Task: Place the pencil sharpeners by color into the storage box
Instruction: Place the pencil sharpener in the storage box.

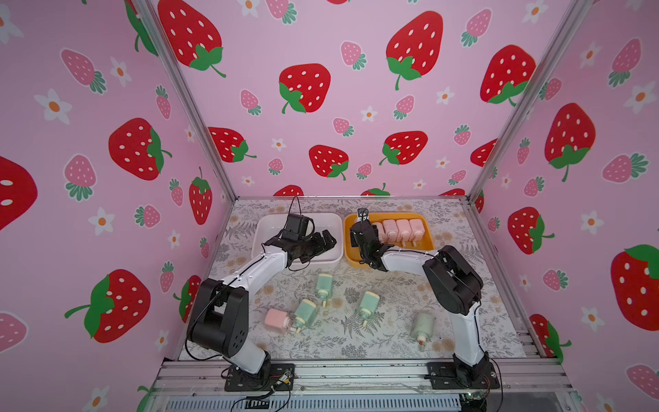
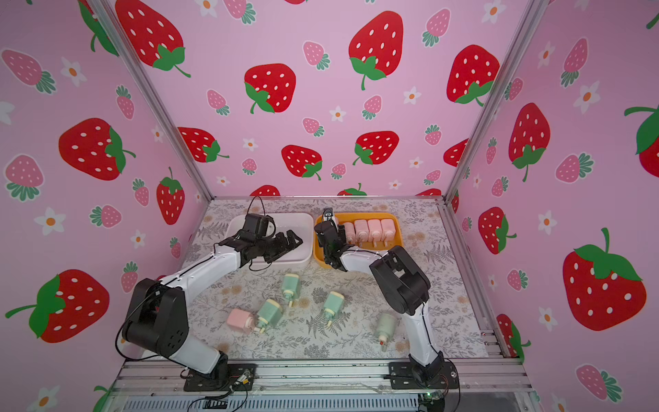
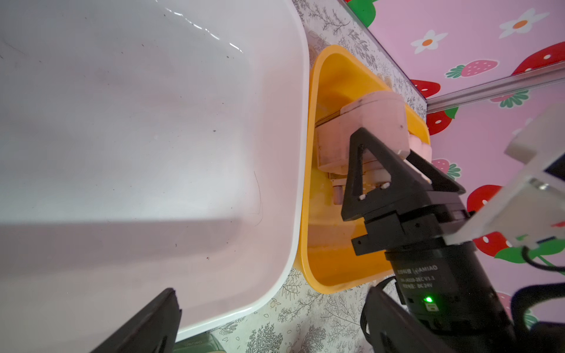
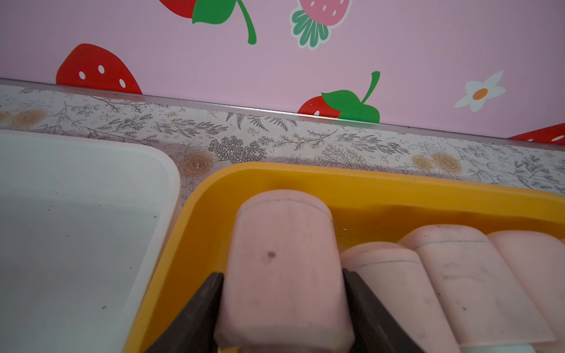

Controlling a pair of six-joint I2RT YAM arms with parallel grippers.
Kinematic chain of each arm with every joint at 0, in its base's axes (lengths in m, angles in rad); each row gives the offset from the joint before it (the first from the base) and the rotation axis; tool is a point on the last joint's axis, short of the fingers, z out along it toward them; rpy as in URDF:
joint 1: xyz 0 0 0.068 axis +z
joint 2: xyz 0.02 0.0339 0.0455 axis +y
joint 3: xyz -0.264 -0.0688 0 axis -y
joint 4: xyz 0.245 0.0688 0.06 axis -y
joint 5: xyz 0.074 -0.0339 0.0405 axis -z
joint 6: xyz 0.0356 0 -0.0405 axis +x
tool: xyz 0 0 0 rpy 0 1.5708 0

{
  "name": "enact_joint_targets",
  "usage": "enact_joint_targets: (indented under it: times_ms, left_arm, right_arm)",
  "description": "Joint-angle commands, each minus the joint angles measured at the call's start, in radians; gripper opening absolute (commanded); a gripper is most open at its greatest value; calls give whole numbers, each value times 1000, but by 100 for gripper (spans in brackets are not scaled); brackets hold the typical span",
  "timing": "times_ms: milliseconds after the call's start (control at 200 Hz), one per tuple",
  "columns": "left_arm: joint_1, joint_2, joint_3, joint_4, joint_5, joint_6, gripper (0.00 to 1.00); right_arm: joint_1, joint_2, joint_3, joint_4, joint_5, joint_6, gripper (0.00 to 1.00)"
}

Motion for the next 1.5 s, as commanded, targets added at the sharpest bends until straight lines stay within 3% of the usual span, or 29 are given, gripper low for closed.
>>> enact_joint_targets:
  times_ms: [0,465,530,690,1031,1061,1141,1301,1491]
  left_arm:
    - [2,5,-7,11,16,-1,100]
    - [5,5,-13,-6,13,13,100]
    - [6,9,-13,-7,17,15,100]
    - [6,9,-18,0,19,10,100]
    - [9,19,-10,-5,31,10,100]
    - [10,24,-7,-6,33,10,100]
    - [11,39,6,-7,45,9,100]
    - [9,85,47,-7,80,6,100]
    - [8,136,116,-32,73,9,99]
  right_arm:
    - [6,10,33,10,17,25,32]
    - [18,53,47,-17,57,54,51]
    - [18,54,47,-16,56,50,61]
    - [19,57,46,-14,39,19,72]
    - [26,-60,20,-53,-11,-2,76]
    - [26,-79,17,-66,-25,-6,79]
    - [25,-123,18,-112,-66,-24,100]
    - [18,-179,30,-240,-127,-47,100]
    - [-30,-181,130,-534,-218,-3,100]
